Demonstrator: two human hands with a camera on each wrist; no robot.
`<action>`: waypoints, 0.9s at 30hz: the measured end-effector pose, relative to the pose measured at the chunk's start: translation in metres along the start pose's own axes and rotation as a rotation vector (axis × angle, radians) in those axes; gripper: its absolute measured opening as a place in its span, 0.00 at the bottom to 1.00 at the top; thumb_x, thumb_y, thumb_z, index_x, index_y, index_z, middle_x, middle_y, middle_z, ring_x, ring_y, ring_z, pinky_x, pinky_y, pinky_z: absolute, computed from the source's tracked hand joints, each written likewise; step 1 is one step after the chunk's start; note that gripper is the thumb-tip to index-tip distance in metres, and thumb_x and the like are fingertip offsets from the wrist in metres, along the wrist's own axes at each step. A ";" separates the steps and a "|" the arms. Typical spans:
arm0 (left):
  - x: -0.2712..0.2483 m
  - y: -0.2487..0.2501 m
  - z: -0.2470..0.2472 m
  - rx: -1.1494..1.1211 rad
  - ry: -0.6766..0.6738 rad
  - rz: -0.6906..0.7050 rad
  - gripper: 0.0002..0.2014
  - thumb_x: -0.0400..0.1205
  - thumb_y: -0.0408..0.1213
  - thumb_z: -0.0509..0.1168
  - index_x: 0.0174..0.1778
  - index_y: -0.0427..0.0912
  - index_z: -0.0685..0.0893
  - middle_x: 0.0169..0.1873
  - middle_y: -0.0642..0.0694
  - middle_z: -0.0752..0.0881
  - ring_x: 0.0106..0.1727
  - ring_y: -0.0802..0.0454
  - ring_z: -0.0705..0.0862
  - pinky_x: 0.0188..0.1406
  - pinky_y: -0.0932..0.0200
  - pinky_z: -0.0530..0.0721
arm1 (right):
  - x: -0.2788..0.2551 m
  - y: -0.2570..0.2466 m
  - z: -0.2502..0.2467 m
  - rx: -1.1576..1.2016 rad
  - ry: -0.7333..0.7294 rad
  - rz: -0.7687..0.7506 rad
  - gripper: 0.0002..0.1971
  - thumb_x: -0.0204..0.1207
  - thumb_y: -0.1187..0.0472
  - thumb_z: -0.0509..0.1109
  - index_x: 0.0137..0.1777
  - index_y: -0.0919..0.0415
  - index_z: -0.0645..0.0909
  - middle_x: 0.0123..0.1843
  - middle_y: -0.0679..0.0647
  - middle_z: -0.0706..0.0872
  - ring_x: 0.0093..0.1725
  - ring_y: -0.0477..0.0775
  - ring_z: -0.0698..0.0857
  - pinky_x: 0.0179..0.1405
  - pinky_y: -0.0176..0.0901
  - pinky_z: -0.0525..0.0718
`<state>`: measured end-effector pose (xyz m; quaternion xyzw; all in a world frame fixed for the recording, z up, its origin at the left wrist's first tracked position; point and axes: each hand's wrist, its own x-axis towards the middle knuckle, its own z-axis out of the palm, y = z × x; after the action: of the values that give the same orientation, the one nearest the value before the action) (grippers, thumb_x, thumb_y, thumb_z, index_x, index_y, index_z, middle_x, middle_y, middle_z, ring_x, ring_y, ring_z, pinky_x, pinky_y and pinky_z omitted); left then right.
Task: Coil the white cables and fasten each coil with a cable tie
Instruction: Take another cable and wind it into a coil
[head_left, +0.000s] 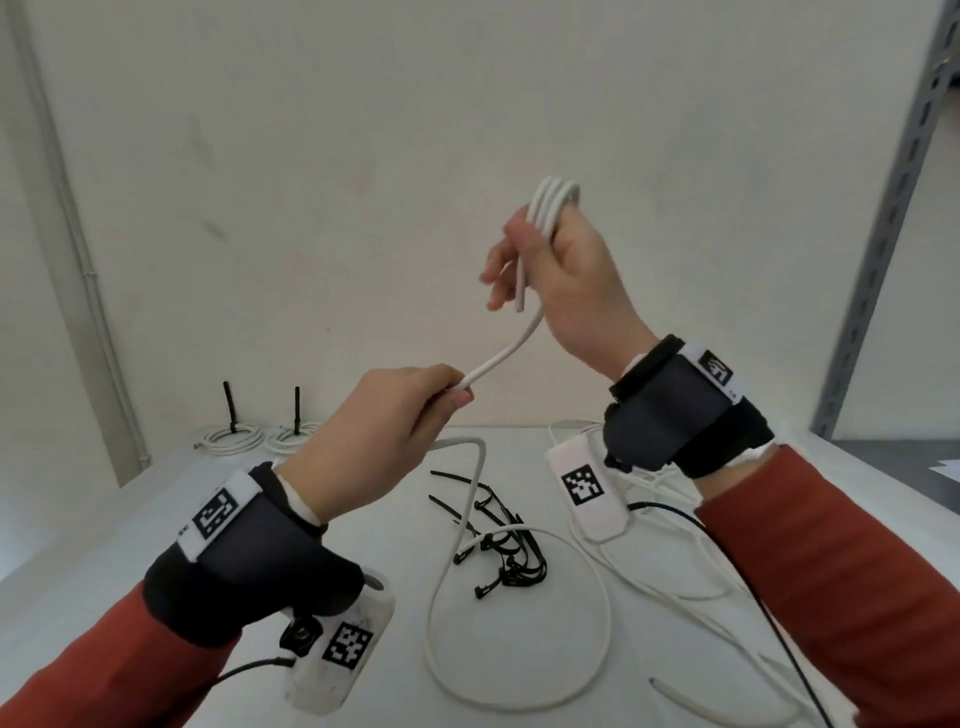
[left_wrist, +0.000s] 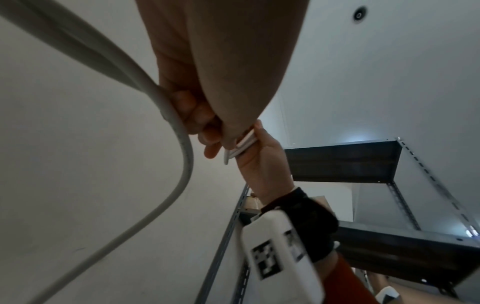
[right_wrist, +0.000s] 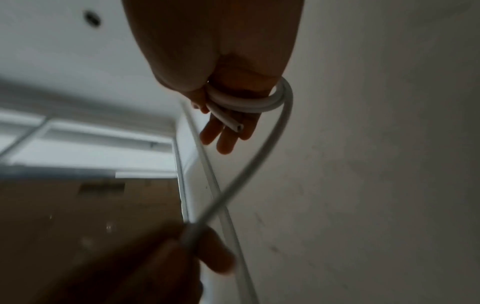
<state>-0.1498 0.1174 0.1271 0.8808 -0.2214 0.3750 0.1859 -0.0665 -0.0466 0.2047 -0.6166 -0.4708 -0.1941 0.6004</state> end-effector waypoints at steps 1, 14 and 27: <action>0.000 0.002 -0.002 -0.019 -0.005 -0.012 0.15 0.83 0.45 0.56 0.47 0.41 0.85 0.24 0.55 0.77 0.32 0.59 0.77 0.32 0.71 0.71 | -0.002 0.002 0.001 -0.156 -0.089 -0.039 0.05 0.87 0.63 0.55 0.48 0.61 0.69 0.34 0.54 0.86 0.27 0.57 0.84 0.32 0.46 0.80; -0.002 -0.008 -0.019 -0.528 -0.157 -0.327 0.13 0.73 0.48 0.75 0.39 0.41 0.83 0.30 0.49 0.83 0.32 0.55 0.82 0.34 0.59 0.84 | -0.018 0.008 0.002 -0.968 -0.686 -0.150 0.34 0.74 0.32 0.35 0.37 0.56 0.74 0.28 0.48 0.77 0.30 0.48 0.75 0.35 0.47 0.70; -0.027 -0.022 -0.025 -0.539 0.041 -0.305 0.07 0.72 0.46 0.71 0.38 0.49 0.91 0.32 0.45 0.90 0.35 0.48 0.89 0.39 0.56 0.89 | -0.016 0.026 -0.032 -0.664 -0.689 0.219 0.33 0.79 0.32 0.53 0.19 0.55 0.66 0.17 0.47 0.66 0.20 0.49 0.63 0.25 0.37 0.64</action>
<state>-0.1696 0.1544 0.1194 0.8151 -0.1746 0.2880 0.4713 -0.0427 -0.0775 0.1837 -0.8491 -0.4871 -0.0540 0.1973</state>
